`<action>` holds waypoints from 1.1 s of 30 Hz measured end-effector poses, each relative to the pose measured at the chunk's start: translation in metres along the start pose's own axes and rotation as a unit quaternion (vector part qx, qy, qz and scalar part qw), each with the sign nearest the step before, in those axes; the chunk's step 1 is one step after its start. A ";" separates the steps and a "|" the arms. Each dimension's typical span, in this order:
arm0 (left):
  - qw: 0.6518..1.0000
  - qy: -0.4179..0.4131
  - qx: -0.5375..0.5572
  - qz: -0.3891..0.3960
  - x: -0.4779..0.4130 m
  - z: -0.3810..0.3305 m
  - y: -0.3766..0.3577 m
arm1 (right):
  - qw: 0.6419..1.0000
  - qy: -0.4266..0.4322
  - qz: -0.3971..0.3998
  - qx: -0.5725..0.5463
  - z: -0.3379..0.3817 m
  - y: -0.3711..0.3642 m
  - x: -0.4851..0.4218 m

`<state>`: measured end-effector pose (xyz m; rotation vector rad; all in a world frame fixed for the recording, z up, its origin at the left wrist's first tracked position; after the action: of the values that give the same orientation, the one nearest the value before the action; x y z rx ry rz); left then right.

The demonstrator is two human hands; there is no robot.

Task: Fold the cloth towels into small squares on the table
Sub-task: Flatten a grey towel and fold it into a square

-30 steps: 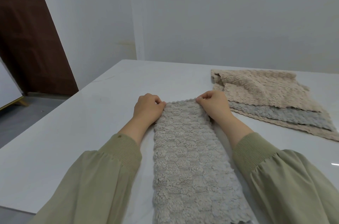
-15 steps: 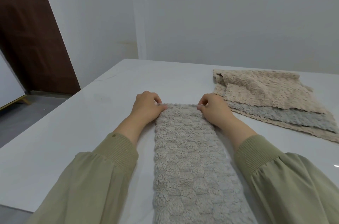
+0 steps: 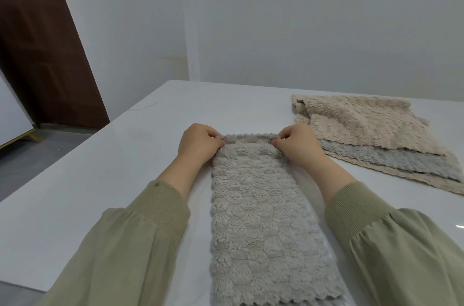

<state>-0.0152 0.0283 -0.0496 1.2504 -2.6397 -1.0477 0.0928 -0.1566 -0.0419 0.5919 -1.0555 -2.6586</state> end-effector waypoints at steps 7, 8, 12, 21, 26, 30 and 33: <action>0.969 -0.029 0.220 -0.109 0.010 -0.020 0.014 | 0.964 -0.022 -0.097 -0.248 0.021 0.012 0.004; 0.962 -0.052 0.237 -0.124 0.011 -0.022 0.016 | 0.956 -0.013 -0.108 -0.273 0.023 0.011 0.006; 0.939 -0.055 0.328 -0.091 0.019 -0.023 0.018 | 0.944 0.025 -0.166 -0.286 0.025 0.010 0.016; 0.893 0.161 0.417 0.061 0.050 -0.013 0.016 | 0.864 -0.175 0.011 -0.472 0.012 0.012 0.046; 0.912 0.166 0.353 0.127 0.067 -0.009 0.030 | 0.900 -0.182 0.058 -0.391 0.011 0.023 0.069; 0.923 0.154 0.302 0.179 0.076 -0.010 0.040 | 0.930 -0.161 0.080 -0.321 0.015 0.031 0.083; 0.947 0.125 0.245 0.166 0.079 -0.008 0.040 | 0.950 -0.140 0.105 -0.259 0.017 0.035 0.088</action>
<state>-0.0928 -0.0135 -0.0386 0.8581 -2.8455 -0.1715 0.0085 -0.2017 -0.0316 -0.0033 -0.4012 -2.7057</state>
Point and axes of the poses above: each hand's wrist, its own x-axis away from the middle knuckle, its own y-axis out of the back of the hand, z = x × y, the point moved 2 cm from there along -x, towards the middle knuckle, and after that the axes turned 7 degrees about -z, right-handed, at the moved point
